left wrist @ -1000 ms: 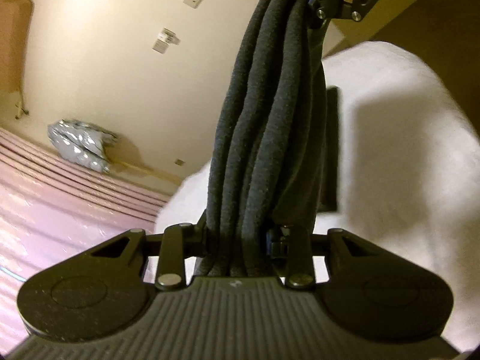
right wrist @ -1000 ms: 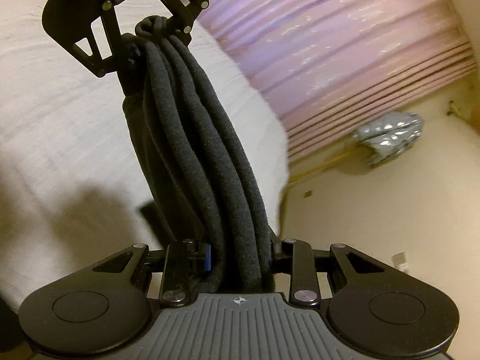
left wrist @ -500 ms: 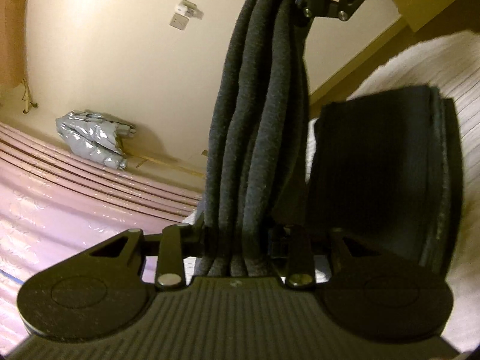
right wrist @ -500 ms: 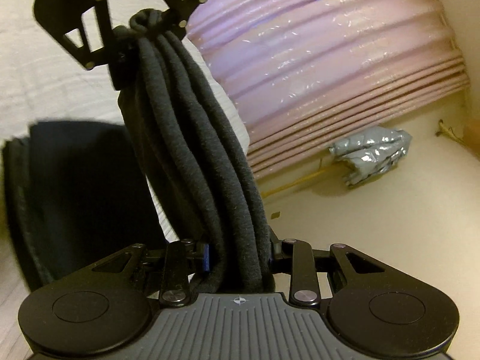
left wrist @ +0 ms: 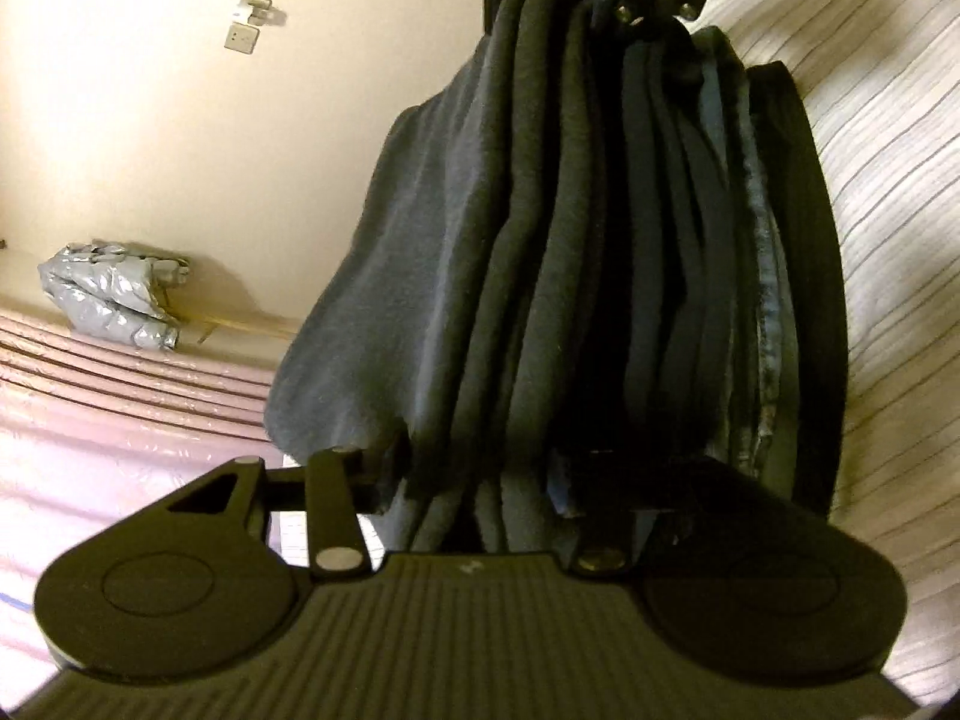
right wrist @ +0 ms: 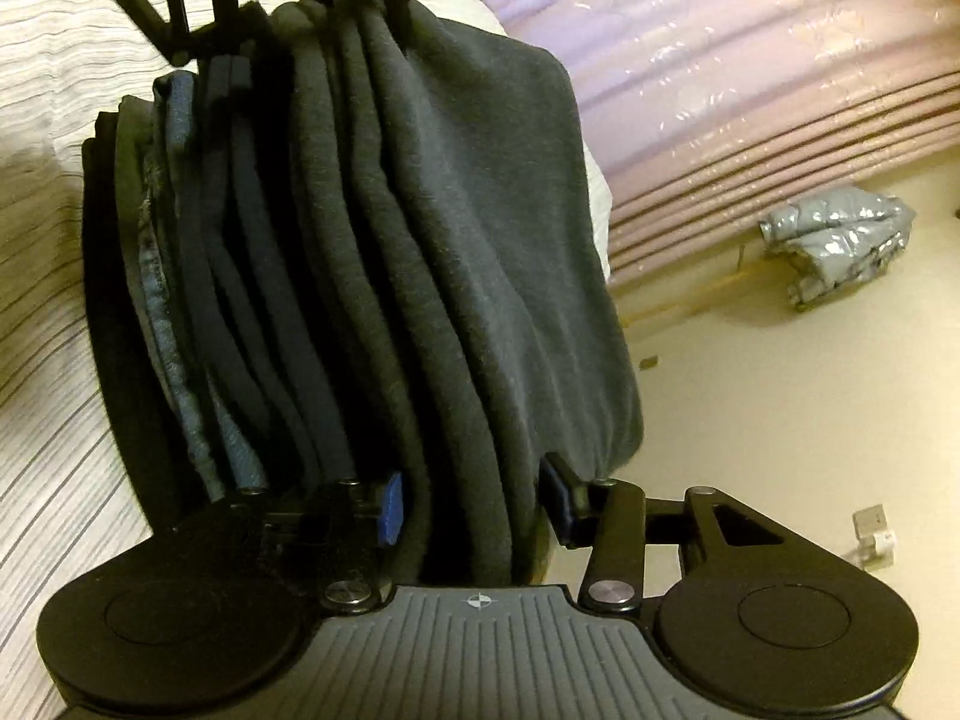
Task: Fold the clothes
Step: 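Carry the hanging grey hoodie with both grippers over the folded clothes stack, then lower the grey hoodie onto the stack with both grippers, laying it flat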
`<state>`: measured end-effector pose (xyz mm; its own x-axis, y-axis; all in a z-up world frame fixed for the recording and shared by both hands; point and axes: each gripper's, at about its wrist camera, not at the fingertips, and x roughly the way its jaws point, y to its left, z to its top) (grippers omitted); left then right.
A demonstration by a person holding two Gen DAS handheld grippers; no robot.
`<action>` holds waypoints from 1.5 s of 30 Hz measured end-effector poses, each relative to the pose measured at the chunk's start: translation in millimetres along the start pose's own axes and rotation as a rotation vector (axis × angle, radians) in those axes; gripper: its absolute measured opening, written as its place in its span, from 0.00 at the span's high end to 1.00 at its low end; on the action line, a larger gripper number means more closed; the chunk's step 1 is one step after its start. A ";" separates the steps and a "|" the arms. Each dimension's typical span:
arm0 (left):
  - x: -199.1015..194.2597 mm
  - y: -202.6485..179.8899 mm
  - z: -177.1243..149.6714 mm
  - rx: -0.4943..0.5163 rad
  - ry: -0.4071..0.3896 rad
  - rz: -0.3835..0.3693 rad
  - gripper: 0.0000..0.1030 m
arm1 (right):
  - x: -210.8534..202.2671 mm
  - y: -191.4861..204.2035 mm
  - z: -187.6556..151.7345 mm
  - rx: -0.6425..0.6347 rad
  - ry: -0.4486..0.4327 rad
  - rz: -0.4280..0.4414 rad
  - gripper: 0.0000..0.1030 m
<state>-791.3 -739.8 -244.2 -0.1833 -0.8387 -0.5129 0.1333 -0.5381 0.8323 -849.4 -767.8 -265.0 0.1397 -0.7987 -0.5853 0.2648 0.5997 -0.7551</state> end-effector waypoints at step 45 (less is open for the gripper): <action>-11.6 155.5 -43.5 -0.783 0.056 -0.268 0.68 | -34.7 -105.0 -4.5 0.967 -0.016 0.368 0.58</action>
<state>-726.1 -817.4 -118.1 -0.2587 -0.6657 -0.6999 0.7352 -0.6057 0.3043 -886.4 -802.8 -166.8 0.3780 -0.5791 -0.7224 0.8556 0.5165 0.0337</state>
